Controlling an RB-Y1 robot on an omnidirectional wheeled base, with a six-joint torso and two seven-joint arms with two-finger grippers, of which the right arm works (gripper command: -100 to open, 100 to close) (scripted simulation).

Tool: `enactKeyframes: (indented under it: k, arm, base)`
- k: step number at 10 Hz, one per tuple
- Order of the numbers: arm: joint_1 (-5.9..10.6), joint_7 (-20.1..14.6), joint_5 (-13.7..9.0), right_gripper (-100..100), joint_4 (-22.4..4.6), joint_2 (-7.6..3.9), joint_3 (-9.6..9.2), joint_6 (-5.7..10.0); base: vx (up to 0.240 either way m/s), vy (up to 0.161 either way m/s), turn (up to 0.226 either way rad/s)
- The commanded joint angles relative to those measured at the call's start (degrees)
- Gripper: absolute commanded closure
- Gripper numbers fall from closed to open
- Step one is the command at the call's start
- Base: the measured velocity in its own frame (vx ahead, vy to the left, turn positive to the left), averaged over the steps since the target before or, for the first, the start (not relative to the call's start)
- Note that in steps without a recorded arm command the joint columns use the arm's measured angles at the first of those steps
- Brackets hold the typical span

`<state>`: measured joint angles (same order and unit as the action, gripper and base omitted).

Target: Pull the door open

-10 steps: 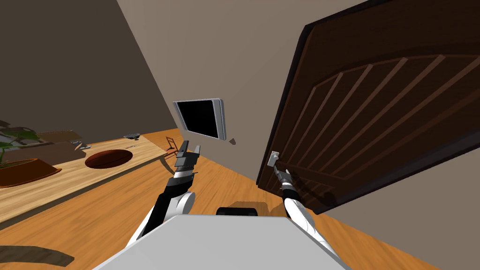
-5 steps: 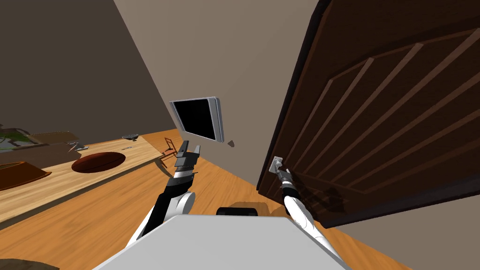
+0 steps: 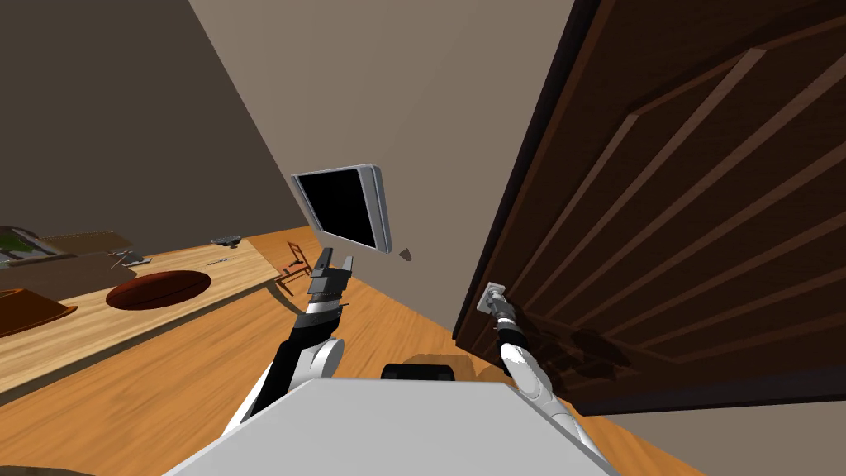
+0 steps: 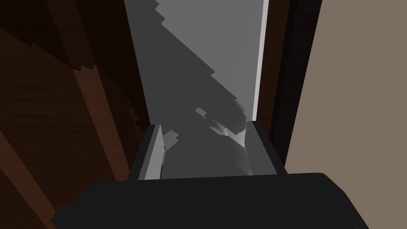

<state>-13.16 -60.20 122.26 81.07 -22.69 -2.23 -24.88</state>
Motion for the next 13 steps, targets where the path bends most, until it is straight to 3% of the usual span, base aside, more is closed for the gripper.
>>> enactKeyframes:
  k: [1,4,6,7,12,13]
  arm:
    - [-0.05,0.0,0.0,100,0.0,0.03,-0.01,-0.05]
    - [-0.05,0.0,0.0,100,0.0,0.03,-0.01,-0.05]
    - [0.65,-0.3,-3.8,100,-1.1,0.17,-0.08,1.66]
    - [0.65,-0.3,-4.2,100,-1.1,0.17,-0.08,1.66]
    - [2.27,-0.9,-12.2,100,-2.9,0.35,0.02,4.58]
    - [2.27,-0.9,-12.7,100,-2.9,0.35,0.02,4.58]
  base:
    - [-0.024,0.01,-0.001]
    - [-0.008,0.002,0.0]
    - [-0.039,-0.007,0.033]
    - [-0.055,-0.005,0.019]
    - [-0.052,-0.009,0.026]
    - [-0.035,-0.011,0.016]
